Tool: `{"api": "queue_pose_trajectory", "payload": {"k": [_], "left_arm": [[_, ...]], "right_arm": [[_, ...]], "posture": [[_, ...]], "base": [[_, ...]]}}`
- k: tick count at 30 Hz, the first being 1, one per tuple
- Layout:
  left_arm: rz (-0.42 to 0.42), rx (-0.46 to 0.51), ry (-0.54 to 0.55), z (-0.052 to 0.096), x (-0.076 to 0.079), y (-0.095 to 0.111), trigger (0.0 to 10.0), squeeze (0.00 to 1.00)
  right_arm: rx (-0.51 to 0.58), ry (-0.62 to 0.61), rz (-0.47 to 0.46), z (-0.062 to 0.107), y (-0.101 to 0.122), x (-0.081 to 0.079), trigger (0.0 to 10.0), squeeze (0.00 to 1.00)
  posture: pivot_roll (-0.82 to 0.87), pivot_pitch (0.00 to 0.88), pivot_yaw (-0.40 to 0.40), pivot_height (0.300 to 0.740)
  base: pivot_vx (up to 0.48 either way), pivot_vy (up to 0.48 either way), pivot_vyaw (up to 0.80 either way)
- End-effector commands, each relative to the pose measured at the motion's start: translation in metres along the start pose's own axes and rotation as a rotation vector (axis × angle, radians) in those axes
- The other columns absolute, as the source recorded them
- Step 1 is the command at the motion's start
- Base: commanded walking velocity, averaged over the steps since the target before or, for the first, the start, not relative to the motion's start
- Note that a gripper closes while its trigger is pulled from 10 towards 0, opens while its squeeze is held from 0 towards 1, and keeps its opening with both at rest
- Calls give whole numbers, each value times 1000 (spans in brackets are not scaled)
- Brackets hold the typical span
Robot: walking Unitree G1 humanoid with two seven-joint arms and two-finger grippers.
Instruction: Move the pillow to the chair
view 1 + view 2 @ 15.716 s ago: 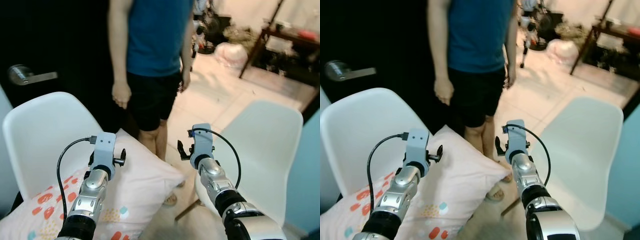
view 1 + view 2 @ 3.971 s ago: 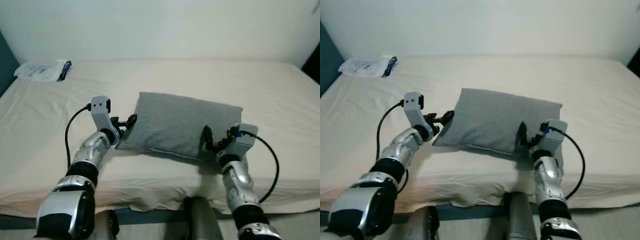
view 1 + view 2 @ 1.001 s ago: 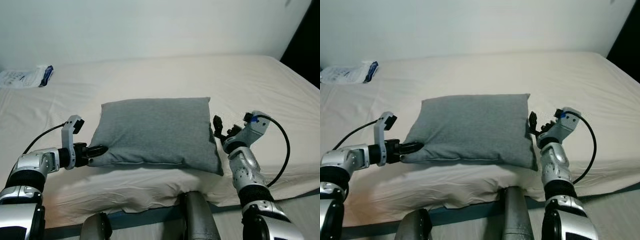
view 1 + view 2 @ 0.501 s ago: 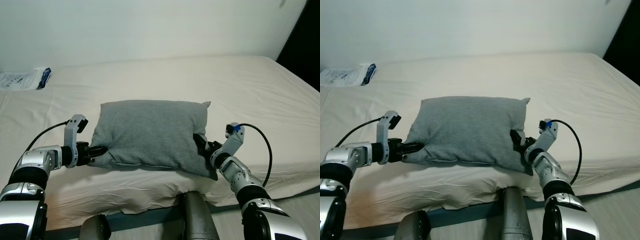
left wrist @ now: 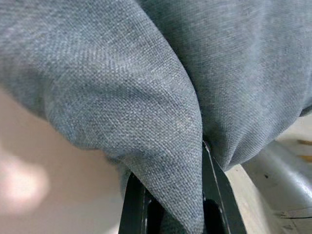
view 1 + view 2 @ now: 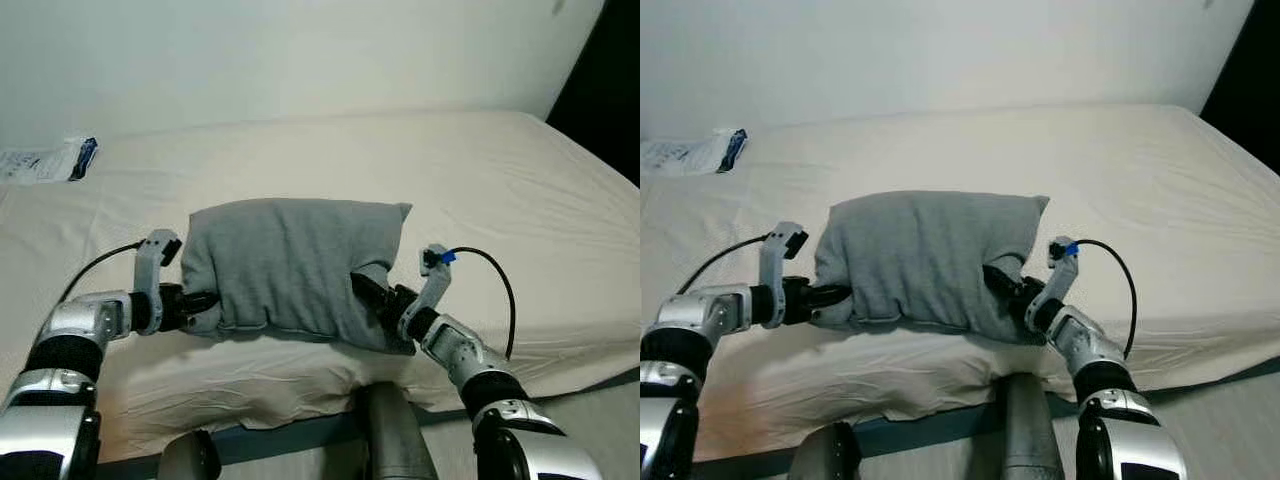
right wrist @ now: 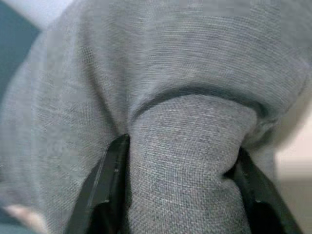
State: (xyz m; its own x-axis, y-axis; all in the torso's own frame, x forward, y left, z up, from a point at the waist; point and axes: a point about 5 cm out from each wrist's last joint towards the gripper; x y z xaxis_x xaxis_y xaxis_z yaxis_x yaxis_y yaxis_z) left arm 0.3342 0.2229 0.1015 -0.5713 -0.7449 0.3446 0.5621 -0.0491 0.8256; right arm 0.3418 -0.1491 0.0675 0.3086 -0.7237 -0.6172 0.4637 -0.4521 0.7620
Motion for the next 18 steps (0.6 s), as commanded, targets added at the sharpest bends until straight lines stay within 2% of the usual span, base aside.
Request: {"api": "queue_pose_trajectory", "payload": {"k": [1, 3, 4, 7, 14, 15, 16, 17, 18], "left_arm": [[3, 44, -93, -16, 16, 5, 0, 0], [9, 84, -97, -20, 22, 6, 0, 0], [9, 84, -97, -20, 22, 6, 0, 0], [29, 165, -50, -28, 30, 8, 0, 0], [12, 208, -9, -32, 32, 9, 0, 0], [-29, 268, 58, -41, 41, 8, 0, 0], [-29, 268, 58, -41, 41, 8, 0, 0], [-13, 343, 118, -53, 52, 3, 0, 0], [-13, 343, 118, -53, 52, 3, 0, 0]], "right_arm": [[-95, 10, 55, -14, -23, -17, 0, 0], [-39, -80, 155, -13, -13, -11, 0, 0], [-39, -80, 155, -13, -13, -11, 0, 0], [95, -210, 196, -9, 10, -4, 0, 0], [134, -236, 233, -7, 17, -3, 0, 0], [188, -256, 290, -6, 26, -5, 0, 0], [188, -256, 290, -6, 26, -5, 0, 0], [247, -267, 351, -7, 34, -10, 0, 0], [247, -267, 351, -7, 34, -10, 0, 0]], "posture": [[-12, 13, -25, 526], [-12, 6, -34, 526], [-12, 6, -34, 526], [-14, 0, -46, 526], [-17, 0, -48, 526], [-6, 0, -72, 526], [-6, 0, -72, 526], [-11, 0, -71, 526], [-11, 0, -71, 526]], "base": [[0, 0, 0], [0, 0, 0], [0, 0, 0], [0, 0, 0], [0, 0, 0], [0, 0, 0], [0, 0, 0], [0, 0, 0], [0, 0, 0]]}}
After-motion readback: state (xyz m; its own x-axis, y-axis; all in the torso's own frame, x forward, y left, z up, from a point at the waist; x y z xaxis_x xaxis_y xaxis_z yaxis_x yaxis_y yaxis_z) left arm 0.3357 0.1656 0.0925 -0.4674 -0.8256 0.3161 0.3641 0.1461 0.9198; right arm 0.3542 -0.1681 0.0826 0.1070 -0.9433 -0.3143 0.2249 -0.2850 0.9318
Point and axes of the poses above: a point about 5 cm out from each wrist's last joint towards the gripper, its own z axis pointing back from the gripper into the wrist, its own y axis along the axis of the wrist's last joint, x = y × z, and after that the axes turned 5 degrees about -z, right-handed
